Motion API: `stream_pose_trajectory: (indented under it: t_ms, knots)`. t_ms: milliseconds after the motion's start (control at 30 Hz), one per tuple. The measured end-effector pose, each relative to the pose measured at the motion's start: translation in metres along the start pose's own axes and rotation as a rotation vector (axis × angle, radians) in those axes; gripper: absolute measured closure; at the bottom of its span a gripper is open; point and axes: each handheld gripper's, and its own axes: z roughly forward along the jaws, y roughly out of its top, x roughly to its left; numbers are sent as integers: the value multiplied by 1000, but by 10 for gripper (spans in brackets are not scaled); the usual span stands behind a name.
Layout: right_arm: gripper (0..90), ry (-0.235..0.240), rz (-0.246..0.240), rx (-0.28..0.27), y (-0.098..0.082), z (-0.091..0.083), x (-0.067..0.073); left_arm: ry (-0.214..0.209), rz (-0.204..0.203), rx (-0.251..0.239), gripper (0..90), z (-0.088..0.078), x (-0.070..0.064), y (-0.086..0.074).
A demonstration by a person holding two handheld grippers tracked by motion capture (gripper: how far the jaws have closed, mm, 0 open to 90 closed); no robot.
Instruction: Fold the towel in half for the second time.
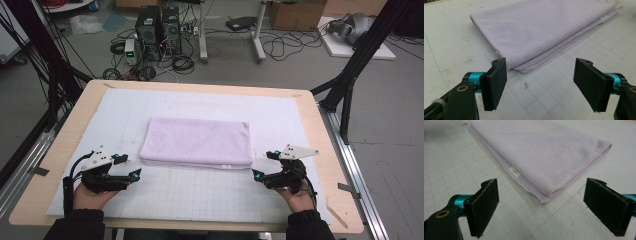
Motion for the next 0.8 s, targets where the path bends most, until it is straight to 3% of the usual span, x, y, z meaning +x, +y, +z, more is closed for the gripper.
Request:
stream_pose_trajectory:
  t_ms: [400, 800]
  knots:
    - [118, 21, 5, 3, -9, -10, 5, 21, 9, -19, 273, -13, -4, -5]
    - [118, 11, 10, 4, -18, -23, 8, 13, 20, -16, 273, -17, -9, -9]
